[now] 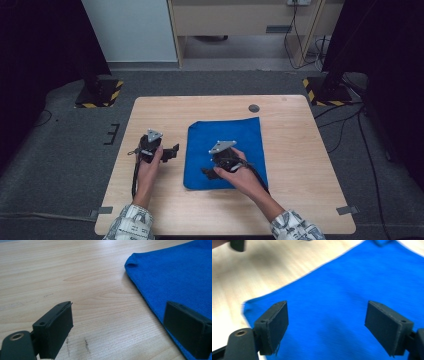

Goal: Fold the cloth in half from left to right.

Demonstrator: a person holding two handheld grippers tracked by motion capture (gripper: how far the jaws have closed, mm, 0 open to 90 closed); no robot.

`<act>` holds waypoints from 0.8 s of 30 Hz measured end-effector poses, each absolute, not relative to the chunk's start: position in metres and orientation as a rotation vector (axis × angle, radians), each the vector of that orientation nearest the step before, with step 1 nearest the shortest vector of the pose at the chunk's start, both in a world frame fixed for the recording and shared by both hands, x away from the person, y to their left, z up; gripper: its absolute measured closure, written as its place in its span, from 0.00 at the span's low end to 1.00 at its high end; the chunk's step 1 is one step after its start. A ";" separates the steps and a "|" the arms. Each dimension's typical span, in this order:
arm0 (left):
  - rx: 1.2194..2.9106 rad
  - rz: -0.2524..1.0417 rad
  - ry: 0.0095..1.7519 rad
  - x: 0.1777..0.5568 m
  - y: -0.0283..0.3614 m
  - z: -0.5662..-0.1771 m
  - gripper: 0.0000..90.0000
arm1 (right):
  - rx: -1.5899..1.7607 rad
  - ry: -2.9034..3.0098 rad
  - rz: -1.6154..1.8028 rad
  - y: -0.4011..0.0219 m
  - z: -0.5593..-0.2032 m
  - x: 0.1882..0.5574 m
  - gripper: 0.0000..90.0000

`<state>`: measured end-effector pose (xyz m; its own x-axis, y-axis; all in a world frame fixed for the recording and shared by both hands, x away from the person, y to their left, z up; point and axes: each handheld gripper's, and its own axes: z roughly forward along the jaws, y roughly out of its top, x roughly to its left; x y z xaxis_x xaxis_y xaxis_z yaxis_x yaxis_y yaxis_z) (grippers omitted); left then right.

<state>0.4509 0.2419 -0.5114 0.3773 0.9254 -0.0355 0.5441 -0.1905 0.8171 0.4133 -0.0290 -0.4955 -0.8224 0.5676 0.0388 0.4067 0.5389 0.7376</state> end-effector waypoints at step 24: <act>1.880 0.616 1.294 0.447 0.249 -0.517 0.09 | 0.680 2.645 1.243 0.016 -0.506 0.368 0.52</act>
